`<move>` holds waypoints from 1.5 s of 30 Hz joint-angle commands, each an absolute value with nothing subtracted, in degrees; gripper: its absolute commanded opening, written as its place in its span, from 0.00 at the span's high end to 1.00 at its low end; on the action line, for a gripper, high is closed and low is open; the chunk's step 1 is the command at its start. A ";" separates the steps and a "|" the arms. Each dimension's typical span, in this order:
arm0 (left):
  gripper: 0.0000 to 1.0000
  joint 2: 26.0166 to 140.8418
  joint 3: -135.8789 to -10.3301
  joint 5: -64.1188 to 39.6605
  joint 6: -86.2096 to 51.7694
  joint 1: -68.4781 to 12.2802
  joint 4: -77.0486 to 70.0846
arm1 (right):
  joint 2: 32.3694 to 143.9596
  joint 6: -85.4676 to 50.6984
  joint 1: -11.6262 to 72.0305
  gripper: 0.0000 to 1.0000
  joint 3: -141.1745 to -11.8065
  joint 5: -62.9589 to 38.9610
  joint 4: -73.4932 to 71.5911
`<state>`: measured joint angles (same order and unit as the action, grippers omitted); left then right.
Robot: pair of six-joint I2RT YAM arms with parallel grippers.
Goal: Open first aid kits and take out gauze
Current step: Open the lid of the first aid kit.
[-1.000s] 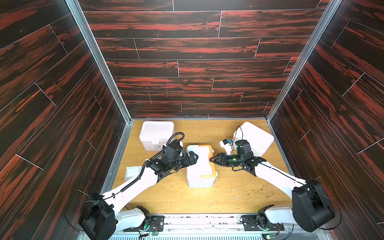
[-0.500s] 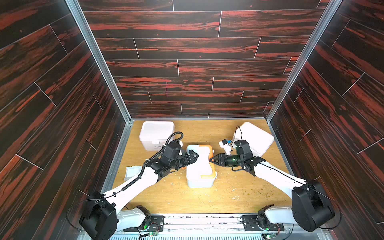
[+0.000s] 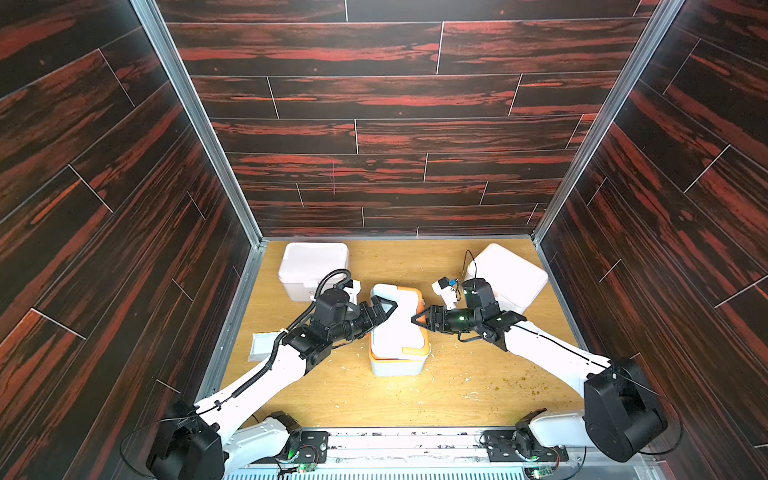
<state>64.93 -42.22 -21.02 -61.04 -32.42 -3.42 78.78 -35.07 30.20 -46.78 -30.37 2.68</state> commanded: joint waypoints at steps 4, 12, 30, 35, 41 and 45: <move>0.01 65.37 -45.28 -25.86 -62.77 -32.62 -7.29 | 71.92 -34.29 30.58 0.06 -48.95 -24.26 8.72; 0.01 70.69 -53.95 -26.73 -60.39 -34.57 -3.56 | 61.41 -34.33 29.72 0.03 -47.96 -12.73 14.09; 0.01 95.73 -83.86 -21.36 -51.31 -49.94 8.27 | 50.71 -40.36 25.02 0.01 -52.11 18.15 36.59; 0.01 99.92 -87.13 -22.21 -50.56 -50.59 9.58 | 48.23 -40.96 23.91 0.01 -52.47 22.18 39.60; 0.00 98.38 -87.39 -21.76 -49.05 -50.62 11.23 | 45.64 -40.72 23.66 0.01 -52.84 24.61 41.39; 0.00 94.28 -85.37 -19.52 -47.41 -50.60 12.41 | 44.74 -39.80 23.65 0.01 -53.48 24.76 41.85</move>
<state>99.63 -85.62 -21.34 -49.60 -50.63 10.98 45.63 -40.38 23.97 -51.72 23.31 40.34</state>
